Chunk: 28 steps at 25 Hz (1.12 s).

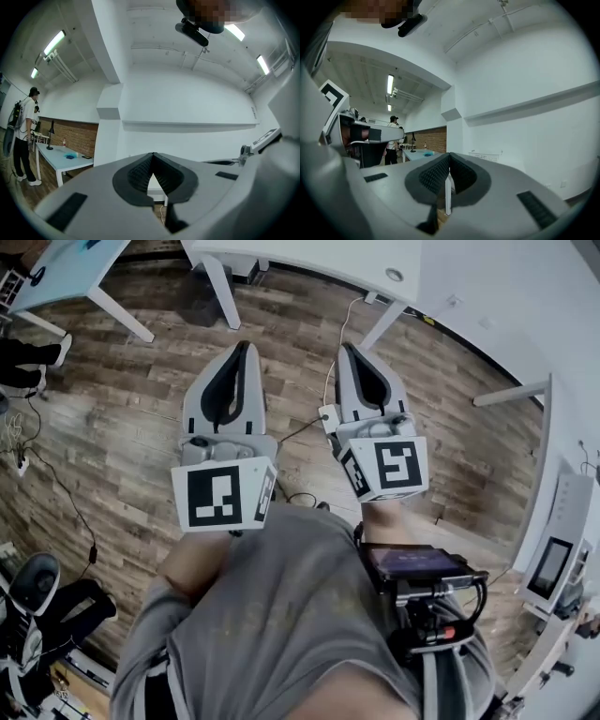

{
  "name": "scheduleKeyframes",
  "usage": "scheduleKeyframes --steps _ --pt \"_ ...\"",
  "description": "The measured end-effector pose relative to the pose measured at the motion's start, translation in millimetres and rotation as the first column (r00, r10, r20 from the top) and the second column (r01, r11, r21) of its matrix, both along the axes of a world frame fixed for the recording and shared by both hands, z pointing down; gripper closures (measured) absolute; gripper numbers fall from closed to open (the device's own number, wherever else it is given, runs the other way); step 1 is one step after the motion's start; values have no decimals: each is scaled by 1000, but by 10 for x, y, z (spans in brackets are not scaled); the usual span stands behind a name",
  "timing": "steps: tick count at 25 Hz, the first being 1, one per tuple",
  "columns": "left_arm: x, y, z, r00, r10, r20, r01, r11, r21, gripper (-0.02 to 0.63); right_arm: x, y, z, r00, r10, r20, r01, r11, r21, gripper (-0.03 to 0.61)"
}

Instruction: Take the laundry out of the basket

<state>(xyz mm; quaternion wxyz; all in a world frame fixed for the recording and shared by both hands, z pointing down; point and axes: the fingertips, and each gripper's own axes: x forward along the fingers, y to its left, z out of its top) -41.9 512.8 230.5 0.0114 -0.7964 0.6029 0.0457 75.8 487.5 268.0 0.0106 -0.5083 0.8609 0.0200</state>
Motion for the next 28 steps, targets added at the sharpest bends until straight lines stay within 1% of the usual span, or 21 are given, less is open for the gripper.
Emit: scheduleKeyframes --steps 3,7,12,17,20,24,28 --pt "-302 -223 -16 1000 13 -9 -12 1000 16 606 -299 -219 -10 1000 11 -14 -10 1000 12 571" --pt "-661 -483 29 999 31 -15 -31 999 9 606 -618 -478 -20 999 32 -26 -31 999 18 571" --pt "-866 -686 33 999 42 -33 -41 999 9 606 -837 -693 -51 998 28 -50 -27 999 16 571" --pt "-948 -897 104 998 51 -36 -51 999 -13 606 -928 -919 -70 998 33 -55 -32 999 17 571" --pt "-929 -1041 159 998 61 -28 -61 998 -29 606 -913 -1046 -23 998 42 -51 -42 999 8 571" --pt "-792 -1320 233 997 82 -11 -83 995 -47 606 -794 -1278 94 997 61 -36 -62 998 -14 571" --pt "-600 -1721 277 993 115 12 -114 992 -57 606 -596 -1648 176 995 96 -21 -96 995 -26 572"
